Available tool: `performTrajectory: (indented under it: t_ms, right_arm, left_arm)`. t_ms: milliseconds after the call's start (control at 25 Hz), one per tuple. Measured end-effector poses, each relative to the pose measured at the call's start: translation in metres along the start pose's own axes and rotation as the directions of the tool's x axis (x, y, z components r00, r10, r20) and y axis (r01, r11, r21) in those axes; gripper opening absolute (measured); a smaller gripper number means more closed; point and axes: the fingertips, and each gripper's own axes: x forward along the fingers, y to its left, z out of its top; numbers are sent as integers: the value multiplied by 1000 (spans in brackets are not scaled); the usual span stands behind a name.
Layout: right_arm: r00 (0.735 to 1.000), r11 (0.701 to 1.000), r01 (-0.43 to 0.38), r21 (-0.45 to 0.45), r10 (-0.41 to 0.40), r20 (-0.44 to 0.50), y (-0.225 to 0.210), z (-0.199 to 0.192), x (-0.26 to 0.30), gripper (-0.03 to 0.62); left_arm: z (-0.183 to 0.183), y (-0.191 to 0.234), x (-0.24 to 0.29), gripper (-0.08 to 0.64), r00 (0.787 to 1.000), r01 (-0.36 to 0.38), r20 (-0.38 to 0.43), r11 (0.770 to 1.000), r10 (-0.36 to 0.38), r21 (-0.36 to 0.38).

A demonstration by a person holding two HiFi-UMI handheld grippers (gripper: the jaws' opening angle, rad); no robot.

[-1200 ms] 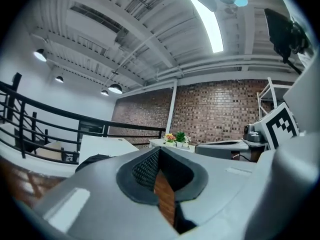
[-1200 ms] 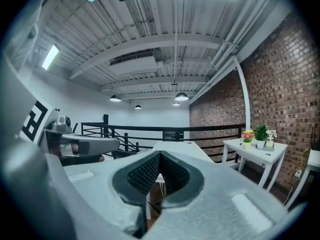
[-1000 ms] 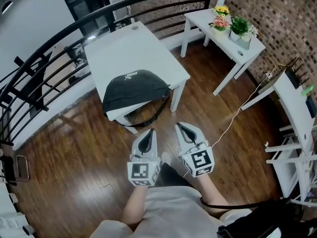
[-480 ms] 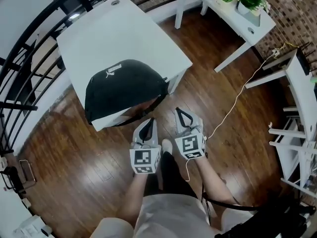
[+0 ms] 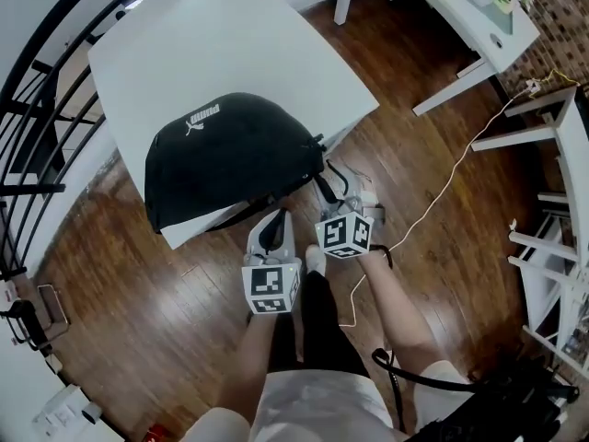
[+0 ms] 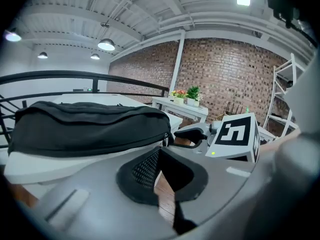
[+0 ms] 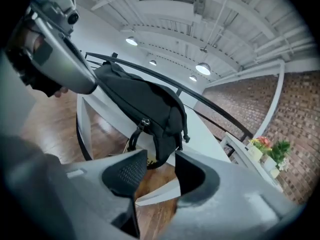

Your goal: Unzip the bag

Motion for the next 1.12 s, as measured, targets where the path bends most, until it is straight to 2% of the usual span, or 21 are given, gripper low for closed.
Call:
performTrajectory:
  t_ms: [40, 80, 120, 160, 360, 440, 560, 680, 800, 1000, 1120]
  right_arm:
    - [1000, 1000, 2, -8, -2, 7, -2, 2, 6, 160]
    - [1000, 1000, -2, -11, 2, 14, -3, 4, 10, 136]
    - [1000, 1000, -14, -6, 14, 19, -5, 5, 12, 72]
    - [999, 999, -38, 10, 38, 20, -5, 5, 11, 66]
    - [983, 966, -181, 183, 177, 38, -11, 28, -17, 31]
    - [975, 948, -222, 229, 218, 41, -12, 42, -29, 29]
    - [961, 924, -274, 267, 273, 42, -12, 60, -43, 29]
    - [955, 914, -291, 282, 293, 35, -14, 72, -54, 30]
    - [956, 913, -288, 289, 291, 34, -16, 79, -59, 29]
    - [956, 905, -287, 313, 292, 31, -16, 80, -62, 29]
    - [957, 900, -281, 332, 287, 32, -16, 80, -61, 29]
  left_arm:
    - [-2, 2, 2, 17, 1000, -2, -4, 1000, 2, -1]
    - [-4, 3, 5, 17, 1000, -3, -7, 1000, 3, -1]
    - [-6, 4, 8, 17, 1000, -1, -10, 1000, 1, 1]
    - [-7, 3, 10, 17, 1000, 6, -13, 1000, -6, 0]
    - [-3, -8, 18, 18, 996, 82, -17, 997, -82, -10]
    - [1, -14, 19, 147, 993, 120, -9, 993, -120, -20]
    - [14, -17, 19, 199, 991, 133, 28, 990, -132, -46]
    - [31, -18, 19, 194, 987, 145, 85, 986, -138, -79]
    - [45, -16, 19, 108, 985, 132, 127, 986, -120, -97]
    - [49, -19, 21, 41, 982, 137, 147, 985, -121, -106]
    - [50, -19, 19, 30, 979, 144, 159, 983, -126, -109]
